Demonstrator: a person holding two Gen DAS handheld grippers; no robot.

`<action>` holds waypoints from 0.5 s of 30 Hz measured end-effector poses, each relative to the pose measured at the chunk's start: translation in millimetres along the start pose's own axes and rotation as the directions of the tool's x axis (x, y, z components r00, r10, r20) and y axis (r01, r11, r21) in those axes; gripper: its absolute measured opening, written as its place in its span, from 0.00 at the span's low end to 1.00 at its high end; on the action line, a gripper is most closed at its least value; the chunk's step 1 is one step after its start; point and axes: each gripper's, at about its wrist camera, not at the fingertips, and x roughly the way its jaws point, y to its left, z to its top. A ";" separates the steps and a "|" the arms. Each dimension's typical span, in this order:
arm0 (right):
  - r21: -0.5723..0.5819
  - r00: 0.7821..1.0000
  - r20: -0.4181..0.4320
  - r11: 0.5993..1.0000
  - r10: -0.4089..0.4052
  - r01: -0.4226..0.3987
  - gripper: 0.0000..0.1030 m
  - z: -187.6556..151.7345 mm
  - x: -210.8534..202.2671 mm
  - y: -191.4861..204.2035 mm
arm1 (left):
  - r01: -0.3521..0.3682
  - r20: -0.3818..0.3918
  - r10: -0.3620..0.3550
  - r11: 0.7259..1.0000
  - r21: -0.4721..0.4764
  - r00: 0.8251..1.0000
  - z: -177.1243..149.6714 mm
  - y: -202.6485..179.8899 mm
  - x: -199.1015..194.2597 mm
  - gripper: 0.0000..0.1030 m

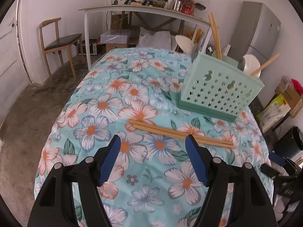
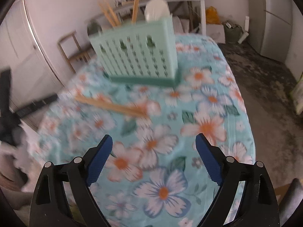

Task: Organize utensils
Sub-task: 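Withdraw the right tool from the holder toward the remaining chopsticks, then close the left tool on the remaining wooden chopsticks on the cover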

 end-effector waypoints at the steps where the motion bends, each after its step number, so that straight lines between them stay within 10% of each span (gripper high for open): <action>1: -0.017 1.000 -0.015 1.000 -0.024 0.024 0.85 -4.1 4.4 0.4 | -0.006 -0.008 0.006 1.000 0.002 1.000 -0.6 -0.3 1.3 0.66; 15: -0.123 0.988 -0.096 0.986 -0.124 0.112 0.92 -37.7 45.7 19.9 | -0.067 -0.025 0.068 0.997 0.034 0.997 -1.7 -3.2 6.3 0.66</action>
